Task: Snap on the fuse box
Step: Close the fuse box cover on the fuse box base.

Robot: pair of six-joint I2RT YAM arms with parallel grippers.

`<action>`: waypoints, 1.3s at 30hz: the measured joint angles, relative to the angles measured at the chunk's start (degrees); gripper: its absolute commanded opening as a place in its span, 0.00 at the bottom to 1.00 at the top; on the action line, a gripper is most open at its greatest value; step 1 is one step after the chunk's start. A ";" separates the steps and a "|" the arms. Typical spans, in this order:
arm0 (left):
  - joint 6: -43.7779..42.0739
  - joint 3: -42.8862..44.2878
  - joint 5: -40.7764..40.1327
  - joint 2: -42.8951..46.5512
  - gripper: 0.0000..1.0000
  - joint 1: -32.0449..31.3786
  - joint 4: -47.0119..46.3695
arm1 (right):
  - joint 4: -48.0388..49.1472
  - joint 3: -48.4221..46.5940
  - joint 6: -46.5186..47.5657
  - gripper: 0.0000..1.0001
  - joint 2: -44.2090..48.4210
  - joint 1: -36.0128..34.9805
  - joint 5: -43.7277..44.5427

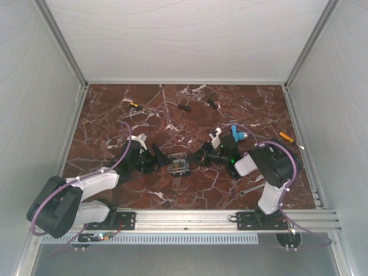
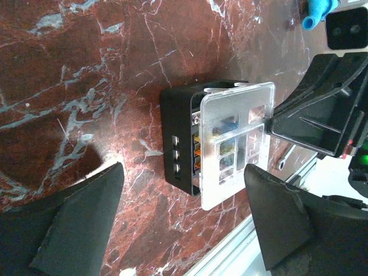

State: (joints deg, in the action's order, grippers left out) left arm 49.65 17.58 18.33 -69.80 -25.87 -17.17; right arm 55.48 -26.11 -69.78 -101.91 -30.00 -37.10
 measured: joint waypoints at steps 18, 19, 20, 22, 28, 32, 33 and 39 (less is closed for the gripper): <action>0.13 0.00 0.09 -0.70 0.69 -0.11 -0.96 | 2.27 1.92 -0.37 0.00 -0.79 1.11 1.09; 0.13 0.00 0.09 -0.81 0.69 -0.22 -0.98 | 2.27 1.92 -0.31 0.00 -0.76 1.16 1.09; 0.13 0.00 0.07 -0.90 0.68 -0.46 -0.94 | 2.21 1.92 -0.15 0.00 -0.74 1.16 1.09; 0.11 0.13 -0.20 -1.11 0.67 -0.85 -0.90 | 2.16 1.95 0.04 0.07 -0.72 1.16 1.09; -0.13 1.68 -1.31 -2.64 0.63 -2.71 -0.72 | 1.27 2.82 1.07 0.19 -0.28 1.31 1.22; -0.61 3.30 -2.36 -4.33 0.59 -4.00 -0.28 | -2.05 2.99 3.04 0.28 1.84 1.75 1.51; -0.72 3.65 -2.62 -4.68 0.59 -4.33 -0.17 | -3.28 2.99 3.74 0.30 2.84 1.88 1.66; -1.99 5.42 -5.05 -5.84 0.58 -6.56 1.86 | -13.31 1.70 9.55 0.42 9.01 2.23 4.02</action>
State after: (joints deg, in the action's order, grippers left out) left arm 47.66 23.00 13.28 -75.64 -32.42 -15.31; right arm 42.17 -24.40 -60.23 -92.90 -27.77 -33.08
